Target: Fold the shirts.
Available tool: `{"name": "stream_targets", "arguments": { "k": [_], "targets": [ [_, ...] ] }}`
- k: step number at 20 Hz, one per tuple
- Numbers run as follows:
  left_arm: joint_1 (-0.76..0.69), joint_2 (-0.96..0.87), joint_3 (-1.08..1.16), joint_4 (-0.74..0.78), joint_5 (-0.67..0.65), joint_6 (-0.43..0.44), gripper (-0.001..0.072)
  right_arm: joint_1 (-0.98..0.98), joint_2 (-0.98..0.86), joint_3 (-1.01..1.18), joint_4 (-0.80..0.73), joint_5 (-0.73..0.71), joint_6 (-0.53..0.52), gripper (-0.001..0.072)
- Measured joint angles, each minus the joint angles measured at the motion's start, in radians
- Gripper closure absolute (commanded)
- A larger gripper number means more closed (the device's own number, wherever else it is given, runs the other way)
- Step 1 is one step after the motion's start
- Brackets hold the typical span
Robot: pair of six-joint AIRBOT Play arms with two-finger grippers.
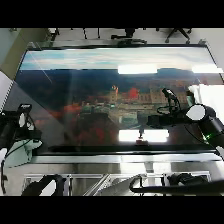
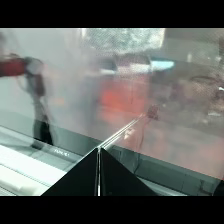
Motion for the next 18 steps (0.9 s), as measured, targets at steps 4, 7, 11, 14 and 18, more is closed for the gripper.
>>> {"name": "stream_targets", "arguments": {
  "k": [4,7,11,14,18],
  "targets": [
    [0.199,-0.150,-0.009,0.015,0.042,0.004,0.0004,0.000,0.000,0.000,0.000,0.000,0.000,0.0691],
    [0.318,-0.231,-0.010,0.020,0.080,0.004,0.0005,0.000,0.000,0.000,0.000,0.000,0.000,0.0691],
    [0.405,-0.307,-0.009,0.022,0.154,0.008,0.0698,0.000,0.000,0.000,0.000,0.000,0.000,0.0691],
    [0.404,-0.328,0.043,0.011,0.175,0.014,0.0699,0.000,0.000,0.000,0.000,0.000,0.000,0.0691],
    [0.297,-0.300,0.208,-0.126,0.117,0.050,0.0700,0.000,0.000,0.000,0.002,0.000,0.000,0.0691]
  ]
}}
